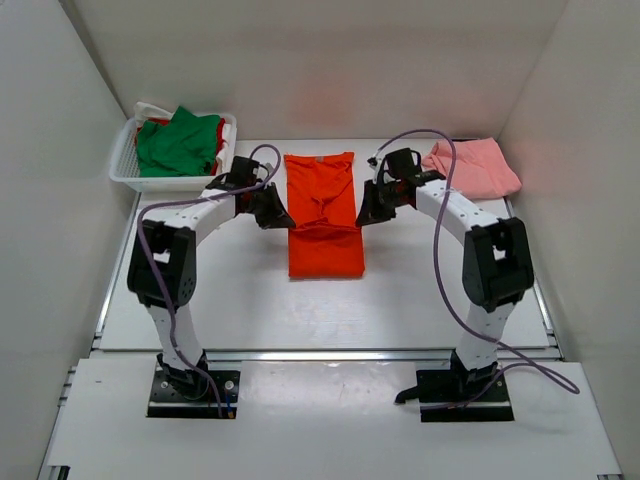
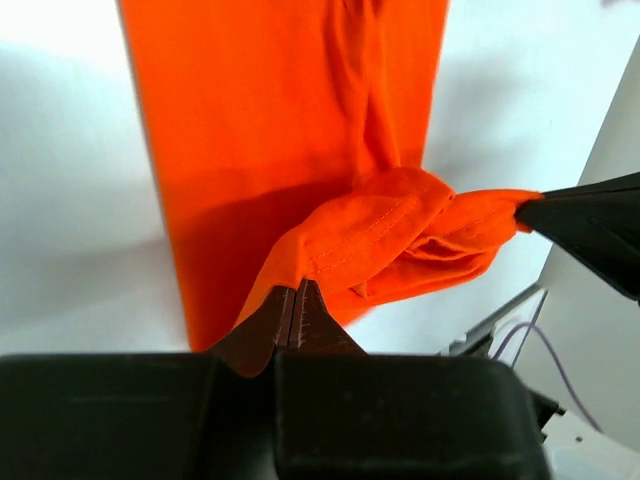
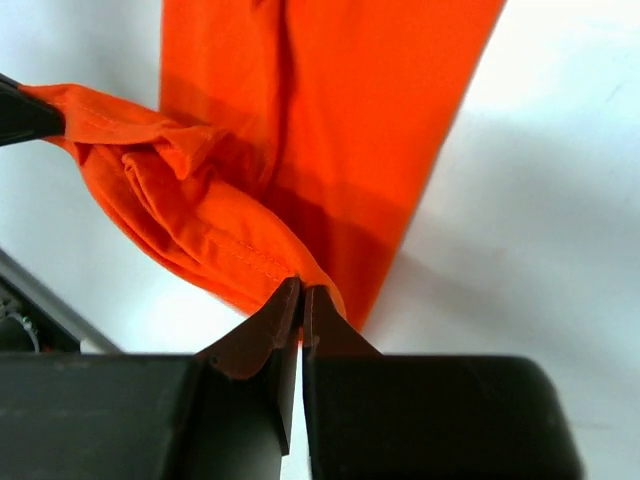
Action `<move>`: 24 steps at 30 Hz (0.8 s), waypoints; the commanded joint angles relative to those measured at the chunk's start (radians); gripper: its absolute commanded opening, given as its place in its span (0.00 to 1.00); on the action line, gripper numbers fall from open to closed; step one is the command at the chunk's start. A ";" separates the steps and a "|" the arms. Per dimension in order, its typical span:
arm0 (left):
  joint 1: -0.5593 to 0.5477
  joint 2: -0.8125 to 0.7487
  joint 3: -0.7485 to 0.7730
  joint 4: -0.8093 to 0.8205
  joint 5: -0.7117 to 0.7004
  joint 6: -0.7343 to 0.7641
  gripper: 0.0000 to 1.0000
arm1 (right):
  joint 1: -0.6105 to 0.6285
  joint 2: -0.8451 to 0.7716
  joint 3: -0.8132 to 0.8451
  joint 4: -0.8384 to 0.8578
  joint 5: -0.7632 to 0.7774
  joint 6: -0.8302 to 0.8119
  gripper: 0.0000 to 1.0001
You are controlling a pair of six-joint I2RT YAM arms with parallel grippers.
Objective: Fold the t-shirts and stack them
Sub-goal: Fold the folded rectangular tshirt in 1/3 of the way
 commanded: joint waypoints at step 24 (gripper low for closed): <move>-0.077 -0.319 -0.559 0.398 -0.237 -0.182 0.47 | 0.095 -0.338 -0.509 0.384 0.376 0.287 0.49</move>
